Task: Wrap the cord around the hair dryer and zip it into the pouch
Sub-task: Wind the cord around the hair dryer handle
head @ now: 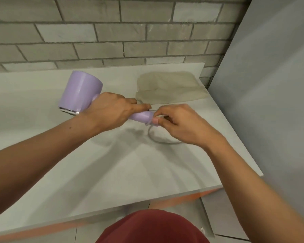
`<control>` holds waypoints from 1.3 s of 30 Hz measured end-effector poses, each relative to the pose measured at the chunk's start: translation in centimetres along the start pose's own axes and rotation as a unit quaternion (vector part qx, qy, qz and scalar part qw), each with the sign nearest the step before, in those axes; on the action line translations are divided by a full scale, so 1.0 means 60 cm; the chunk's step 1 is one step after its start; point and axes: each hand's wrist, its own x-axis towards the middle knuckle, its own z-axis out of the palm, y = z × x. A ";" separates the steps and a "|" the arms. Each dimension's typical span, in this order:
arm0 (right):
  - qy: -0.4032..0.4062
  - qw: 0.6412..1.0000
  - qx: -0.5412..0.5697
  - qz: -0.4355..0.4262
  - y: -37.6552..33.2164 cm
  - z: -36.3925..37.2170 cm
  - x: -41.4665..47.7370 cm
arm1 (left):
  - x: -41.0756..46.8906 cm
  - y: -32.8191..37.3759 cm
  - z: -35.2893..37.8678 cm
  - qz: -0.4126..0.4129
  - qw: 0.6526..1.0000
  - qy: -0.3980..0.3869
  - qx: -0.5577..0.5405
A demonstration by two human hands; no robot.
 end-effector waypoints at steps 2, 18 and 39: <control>0.024 1.000 0.000 -0.008 0.008 -0.008 0.016 | 0.004 0.010 -0.002 0.007 1.000 -0.014 -0.012; 0.110 0.957 0.259 0.067 0.081 -0.001 0.055 | -0.008 0.012 0.025 0.053 0.992 0.107 -0.035; -0.083 0.970 0.202 0.110 0.017 0.115 -0.017 | 0.010 -0.031 0.018 -0.039 0.995 0.081 -0.033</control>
